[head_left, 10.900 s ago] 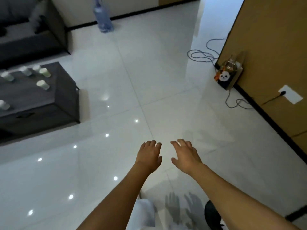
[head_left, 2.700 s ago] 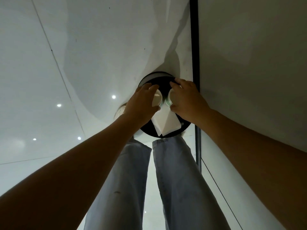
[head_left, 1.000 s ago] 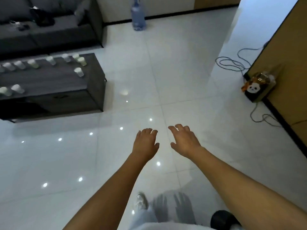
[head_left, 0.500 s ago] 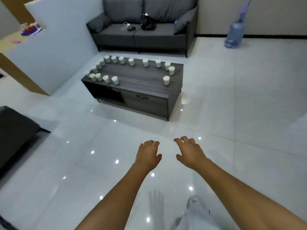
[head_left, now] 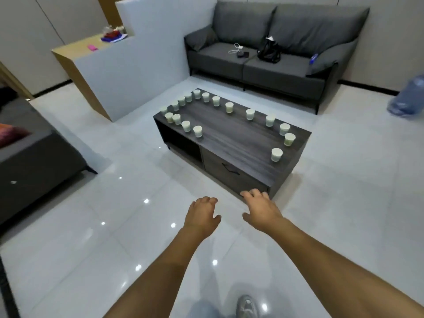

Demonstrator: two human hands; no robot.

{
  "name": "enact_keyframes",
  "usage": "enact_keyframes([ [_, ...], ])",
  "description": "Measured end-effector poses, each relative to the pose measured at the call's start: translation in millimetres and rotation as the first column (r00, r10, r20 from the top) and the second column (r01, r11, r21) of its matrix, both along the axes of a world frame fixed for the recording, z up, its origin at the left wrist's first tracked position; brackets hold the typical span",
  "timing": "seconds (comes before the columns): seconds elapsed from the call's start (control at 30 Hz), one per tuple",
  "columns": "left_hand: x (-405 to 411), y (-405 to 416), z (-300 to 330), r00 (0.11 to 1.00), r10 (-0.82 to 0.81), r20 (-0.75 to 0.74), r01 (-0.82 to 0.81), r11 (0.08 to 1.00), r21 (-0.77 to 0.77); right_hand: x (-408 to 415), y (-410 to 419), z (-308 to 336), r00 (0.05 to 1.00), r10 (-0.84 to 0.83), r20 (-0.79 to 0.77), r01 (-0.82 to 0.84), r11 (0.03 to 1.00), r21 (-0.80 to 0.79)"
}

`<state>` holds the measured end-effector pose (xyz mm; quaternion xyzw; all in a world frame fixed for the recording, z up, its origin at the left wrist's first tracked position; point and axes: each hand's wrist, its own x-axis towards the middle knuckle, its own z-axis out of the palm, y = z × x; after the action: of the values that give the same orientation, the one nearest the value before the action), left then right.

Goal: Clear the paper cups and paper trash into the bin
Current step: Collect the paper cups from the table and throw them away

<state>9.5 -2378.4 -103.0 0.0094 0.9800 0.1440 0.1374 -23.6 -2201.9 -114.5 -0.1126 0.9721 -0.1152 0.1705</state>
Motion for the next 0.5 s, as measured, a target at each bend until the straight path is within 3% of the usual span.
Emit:
enact_keyframes([
  [0.23, -109, -52, -6, 0.993, 0.117, 0.022, -0.117, 0.993, 0.017, -123, -53, -4, 0.992, 0.122, 0.041, -0.122, 0.993, -0.01],
  [0.5, -269, -133, -18, 0.991, 0.123, 0.059, -0.125, 0.991, 0.041, -285, -135, -16, 0.992, 0.098, 0.08, -0.097, 0.995, -0.018],
])
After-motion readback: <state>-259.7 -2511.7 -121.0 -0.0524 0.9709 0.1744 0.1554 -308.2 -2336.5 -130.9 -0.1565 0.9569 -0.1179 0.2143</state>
